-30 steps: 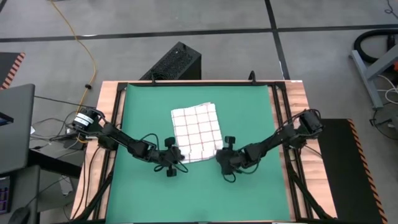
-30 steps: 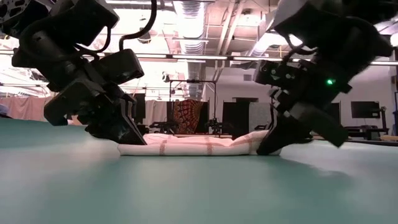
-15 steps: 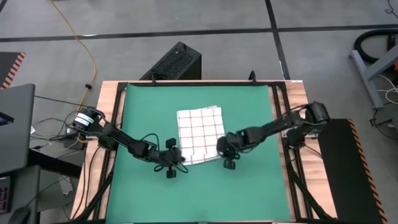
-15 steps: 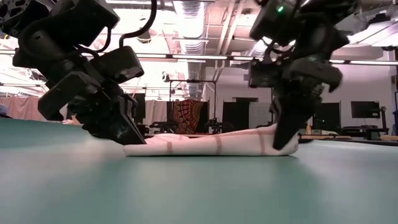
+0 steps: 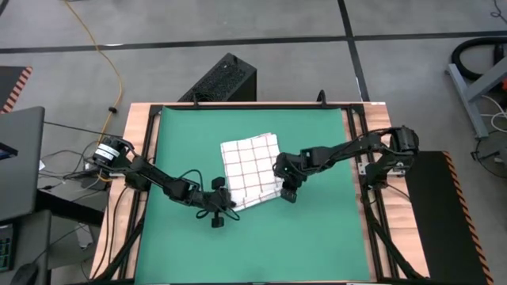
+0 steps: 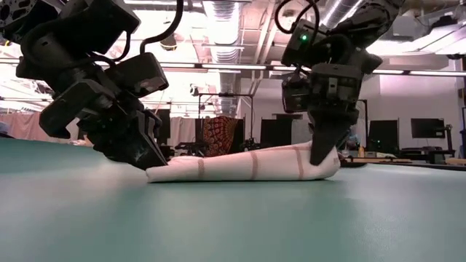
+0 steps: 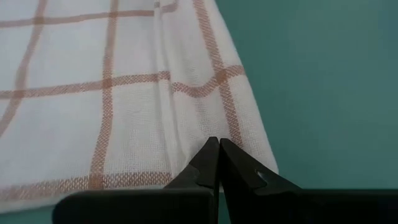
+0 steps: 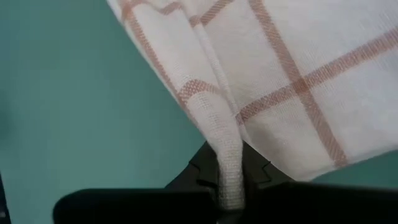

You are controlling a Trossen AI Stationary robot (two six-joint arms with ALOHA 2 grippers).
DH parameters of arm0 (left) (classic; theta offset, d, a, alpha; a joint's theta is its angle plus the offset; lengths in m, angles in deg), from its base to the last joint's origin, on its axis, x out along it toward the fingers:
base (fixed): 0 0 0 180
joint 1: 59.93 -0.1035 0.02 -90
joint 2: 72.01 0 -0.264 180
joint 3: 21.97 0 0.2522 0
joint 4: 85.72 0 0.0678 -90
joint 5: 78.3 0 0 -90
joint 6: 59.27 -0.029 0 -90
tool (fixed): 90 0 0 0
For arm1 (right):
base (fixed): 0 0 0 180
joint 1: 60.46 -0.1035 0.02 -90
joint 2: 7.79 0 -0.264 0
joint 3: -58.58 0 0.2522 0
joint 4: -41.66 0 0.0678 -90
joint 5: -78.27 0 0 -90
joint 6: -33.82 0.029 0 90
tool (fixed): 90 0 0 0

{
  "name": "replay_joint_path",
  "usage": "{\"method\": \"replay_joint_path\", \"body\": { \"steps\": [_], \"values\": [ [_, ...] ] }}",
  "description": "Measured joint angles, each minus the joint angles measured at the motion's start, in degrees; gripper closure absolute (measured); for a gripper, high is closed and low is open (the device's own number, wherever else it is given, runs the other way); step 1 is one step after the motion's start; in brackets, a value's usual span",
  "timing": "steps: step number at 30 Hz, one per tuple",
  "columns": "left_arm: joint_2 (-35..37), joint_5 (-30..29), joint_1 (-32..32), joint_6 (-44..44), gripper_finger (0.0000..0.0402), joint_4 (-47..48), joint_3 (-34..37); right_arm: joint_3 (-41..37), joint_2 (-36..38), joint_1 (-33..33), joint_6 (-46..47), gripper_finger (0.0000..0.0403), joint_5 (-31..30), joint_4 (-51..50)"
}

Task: Roll towel into tight, uniform cylinder
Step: Roll the kitchen towel on the table

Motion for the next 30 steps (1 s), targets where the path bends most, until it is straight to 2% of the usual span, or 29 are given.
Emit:
{"method": "replay_joint_path", "body": {
  "steps": [9,13,17,19,21,24,26,30],
  "values": [
    [0.07,5.04,0.00,0.80,0.0401,-0.94,-0.02,0.15,-3.71,2.40,1.07,0.0371,2.13,0.79],
    [0.74,10.68,0.03,3.47,0.0402,-1.44,-0.60,0.26,-5.48,2.49,1.09,0.0371,3.97,2.42],
    [3.28,14.64,0.81,3.65,0.0401,0.14,-1.38,0.24,-6.29,2.49,1.12,0.0371,4.71,3.11],
    [5.34,14.51,1.23,3.56,0.0402,3.23,-1.92,0.21,-6.31,2.49,1.12,0.0371,4.71,3.08],
    [7.59,11.80,2.06,2.93,0.0402,4.56,-3.02,0.20,-6.32,2.49,1.10,0.0371,4.66,3.24],
    [9.11,2.91,4.69,-0.22,0.0402,5.10,-3.95,0.19,-6.36,2.52,1.07,0.0371,4.66,3.57],
    [8.76,-1.32,6.83,-3.70,0.0402,4.34,-4.63,0.11,-6.40,2.73,1.07,0.0371,4.66,3.94],
    [5.19,-5.81,11.27,-10.76,0.0402,4.61,-8.26,0.11,-6.40,2.68,1.07,0.0371,4.58,4.77]
  ]
}}
